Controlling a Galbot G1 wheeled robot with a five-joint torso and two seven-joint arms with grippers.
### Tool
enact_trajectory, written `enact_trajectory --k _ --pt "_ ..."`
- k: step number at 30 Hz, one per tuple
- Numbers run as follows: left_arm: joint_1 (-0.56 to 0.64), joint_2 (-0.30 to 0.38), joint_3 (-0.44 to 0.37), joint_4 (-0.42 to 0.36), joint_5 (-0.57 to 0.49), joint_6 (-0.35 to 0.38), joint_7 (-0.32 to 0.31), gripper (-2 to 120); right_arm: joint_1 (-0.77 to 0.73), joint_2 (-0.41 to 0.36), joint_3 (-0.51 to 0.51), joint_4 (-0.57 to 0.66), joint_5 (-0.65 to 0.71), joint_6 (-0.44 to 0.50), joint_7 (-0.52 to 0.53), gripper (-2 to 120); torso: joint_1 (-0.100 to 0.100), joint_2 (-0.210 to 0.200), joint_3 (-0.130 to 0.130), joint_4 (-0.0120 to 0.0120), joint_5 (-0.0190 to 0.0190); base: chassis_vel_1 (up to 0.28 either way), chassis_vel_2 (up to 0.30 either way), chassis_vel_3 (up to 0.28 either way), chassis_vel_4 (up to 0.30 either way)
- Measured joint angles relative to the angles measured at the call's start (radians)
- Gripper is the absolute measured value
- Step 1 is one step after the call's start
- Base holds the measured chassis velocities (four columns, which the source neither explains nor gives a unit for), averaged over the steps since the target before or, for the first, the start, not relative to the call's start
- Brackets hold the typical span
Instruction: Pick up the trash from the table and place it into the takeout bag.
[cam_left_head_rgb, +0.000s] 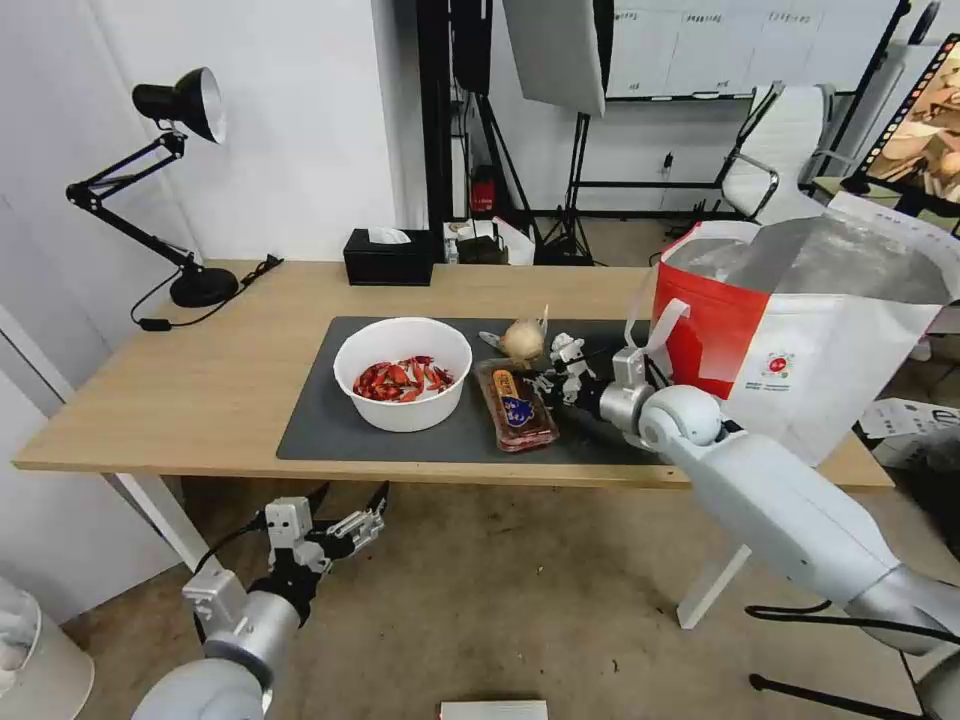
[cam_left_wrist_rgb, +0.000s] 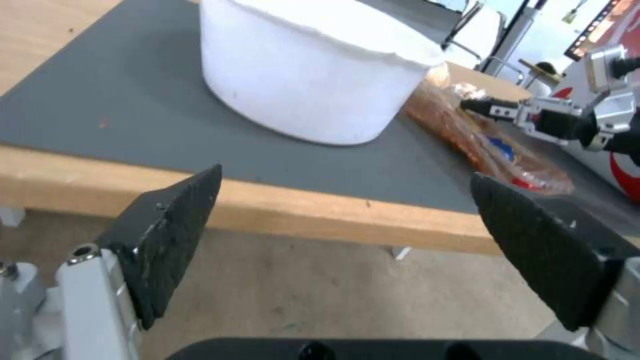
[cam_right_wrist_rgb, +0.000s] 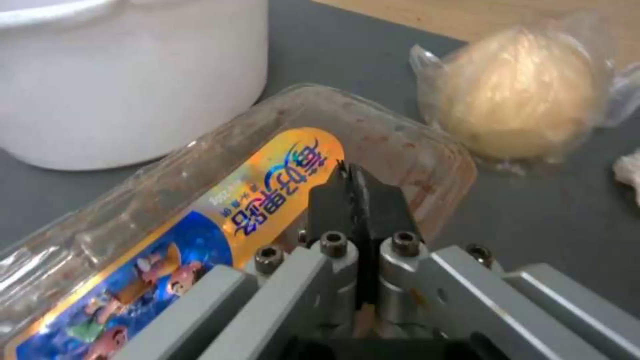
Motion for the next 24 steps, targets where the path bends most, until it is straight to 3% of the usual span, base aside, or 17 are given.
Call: enact_trajectory --k 8,11,12,15,19,24 --pt "-0.063 0.083 0.042 0.017 -0.118 -0.027 -0.001 100 -0.001 -0.018 0.001 0.019 0.011 -0.003 -0.001 0 0.0 0.0 0.0 0.0003 0.0 0.0 0.0 0.0 0.0" --pt "-0.115 0.188 0.098 0.036 -0.251 -0.094 -0.023 100 -0.001 -0.023 0.001 0.02 0.013 -0.003 -0.003 0 0.0 0.0 0.0 0.0 0.0001 0.0 0.0 0.0 0.0" --pt "-0.115 0.188 0.098 0.036 -0.251 -0.094 -0.023 100 -0.001 -0.023 0.001 0.02 0.013 -0.003 -0.003 0 0.0 0.0 0.0 0.0 0.0001 0.0 0.0 0.0 0.0" --pt "-0.148 0.292 0.153 0.073 -0.325 -0.18 -0.038 100 -0.007 -0.02 0.002 0.028 0.031 0.001 -0.004 0 0.0 0.0 0.0 -0.0001 0.0 0.0 0.0 0.0 0.0" --pt "-0.156 0.369 0.198 0.103 -0.344 -0.249 -0.036 100 -0.01 -0.014 0.004 0.042 0.042 0.004 -0.004 0 0.0 0.0 0.0 0.0002 -0.0003 0.0 0.0 0.0 0.0" --pt "-0.169 0.401 0.231 0.115 -0.396 -0.265 -0.035 100 -0.012 -0.008 0.002 0.044 0.04 0.004 -0.003 0 0.0 0.0 0.0 0.0002 -0.0001 0.0 0.0 0.0 0.0"
